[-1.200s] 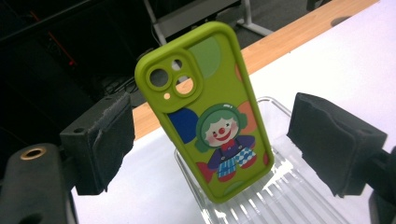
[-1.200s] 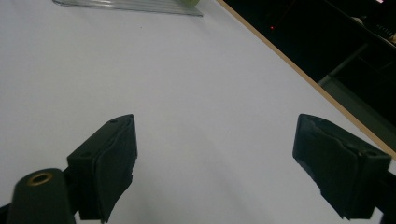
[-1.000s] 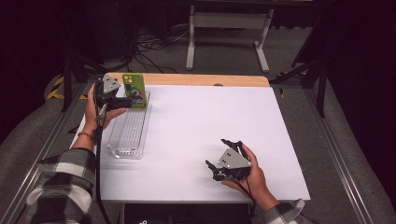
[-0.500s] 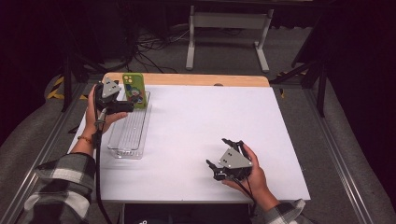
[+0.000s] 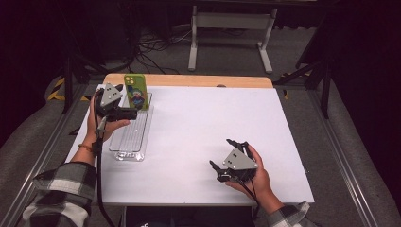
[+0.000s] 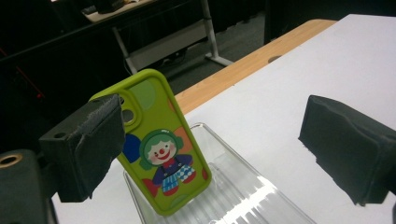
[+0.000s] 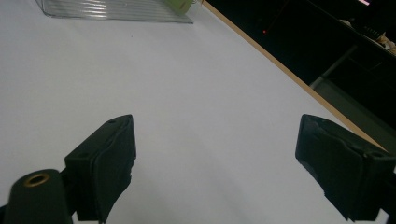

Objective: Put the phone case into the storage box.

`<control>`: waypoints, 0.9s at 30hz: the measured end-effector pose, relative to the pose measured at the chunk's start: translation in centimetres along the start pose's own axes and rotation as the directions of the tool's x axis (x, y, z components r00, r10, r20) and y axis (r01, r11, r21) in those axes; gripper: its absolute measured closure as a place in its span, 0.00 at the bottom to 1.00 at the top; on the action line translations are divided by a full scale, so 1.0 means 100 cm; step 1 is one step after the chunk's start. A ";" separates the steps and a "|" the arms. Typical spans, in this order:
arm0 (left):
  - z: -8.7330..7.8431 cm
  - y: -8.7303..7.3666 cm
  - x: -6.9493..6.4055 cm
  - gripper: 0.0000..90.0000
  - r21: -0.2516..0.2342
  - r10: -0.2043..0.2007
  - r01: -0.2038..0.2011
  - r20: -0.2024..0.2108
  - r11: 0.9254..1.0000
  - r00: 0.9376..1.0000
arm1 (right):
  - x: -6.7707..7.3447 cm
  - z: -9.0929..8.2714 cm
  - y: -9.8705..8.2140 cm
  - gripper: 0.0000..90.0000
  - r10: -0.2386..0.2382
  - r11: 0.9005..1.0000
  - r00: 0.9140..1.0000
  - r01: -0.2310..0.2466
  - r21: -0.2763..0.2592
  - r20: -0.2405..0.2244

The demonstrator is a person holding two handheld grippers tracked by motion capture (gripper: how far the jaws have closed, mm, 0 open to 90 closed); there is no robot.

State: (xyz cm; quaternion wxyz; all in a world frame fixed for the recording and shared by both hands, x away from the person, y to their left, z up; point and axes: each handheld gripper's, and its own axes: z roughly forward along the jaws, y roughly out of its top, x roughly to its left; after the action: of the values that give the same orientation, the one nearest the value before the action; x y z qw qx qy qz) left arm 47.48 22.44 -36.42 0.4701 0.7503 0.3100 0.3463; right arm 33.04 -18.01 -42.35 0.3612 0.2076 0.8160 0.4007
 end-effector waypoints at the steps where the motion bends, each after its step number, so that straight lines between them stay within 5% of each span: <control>1: -0.002 0.000 -0.002 0.10 -0.004 0.001 -0.001 0.005 1.000 1.000 | 0.000 0.000 0.000 0.14 0.002 1.000 1.000 -0.002 0.000 0.002; 15: -0.023 0.004 -0.023 0.09 -0.067 0.042 -0.039 0.041 0.997 0.998 | -0.004 -0.003 0.000 0.13 0.031 0.999 0.999 -0.031 -0.022 0.011; 27: -0.038 0.003 -0.039 0.08 -0.135 0.029 -0.017 0.087 0.991 0.996 | -0.005 -0.004 0.000 0.13 0.030 0.999 0.999 -0.029 -0.032 0.016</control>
State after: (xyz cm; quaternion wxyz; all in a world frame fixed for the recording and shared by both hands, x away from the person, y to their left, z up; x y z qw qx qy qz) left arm 42.23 21.10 -35.79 0.5288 0.7353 0.2560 0.3379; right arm 33.04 -18.49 -42.00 0.3652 0.2171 0.8033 0.4174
